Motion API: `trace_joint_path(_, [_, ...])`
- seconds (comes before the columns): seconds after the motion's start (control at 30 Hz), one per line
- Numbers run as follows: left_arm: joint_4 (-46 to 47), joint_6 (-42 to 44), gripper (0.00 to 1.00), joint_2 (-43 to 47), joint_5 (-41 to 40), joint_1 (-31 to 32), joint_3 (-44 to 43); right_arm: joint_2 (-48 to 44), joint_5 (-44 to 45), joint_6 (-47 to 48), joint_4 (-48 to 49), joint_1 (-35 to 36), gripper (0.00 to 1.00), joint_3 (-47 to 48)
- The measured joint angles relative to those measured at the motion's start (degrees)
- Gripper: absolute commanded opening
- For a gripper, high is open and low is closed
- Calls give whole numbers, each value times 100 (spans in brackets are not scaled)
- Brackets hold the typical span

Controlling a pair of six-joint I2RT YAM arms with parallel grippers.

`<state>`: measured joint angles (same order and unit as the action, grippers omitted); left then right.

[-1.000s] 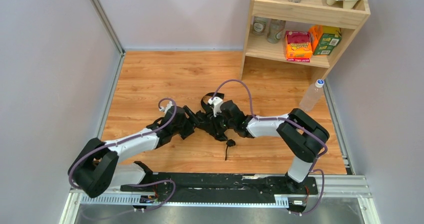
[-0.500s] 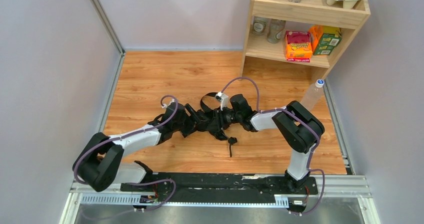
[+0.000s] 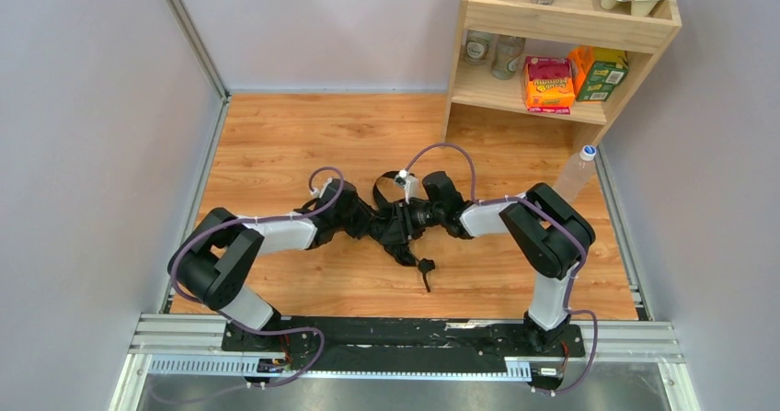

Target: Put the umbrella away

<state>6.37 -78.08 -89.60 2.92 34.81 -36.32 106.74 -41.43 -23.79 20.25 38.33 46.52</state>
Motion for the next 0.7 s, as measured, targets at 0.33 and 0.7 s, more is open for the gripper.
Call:
trace_joint_path(0.33, [380, -579, 0, 101, -127, 109, 352, -348, 667, -59, -1095, 201, 81, 219])
trace_joint_path(0.7, [-1051, -573, 0, 278, -85, 234, -59, -1690, 4734, 1314, -3377, 2271, 100, 501])
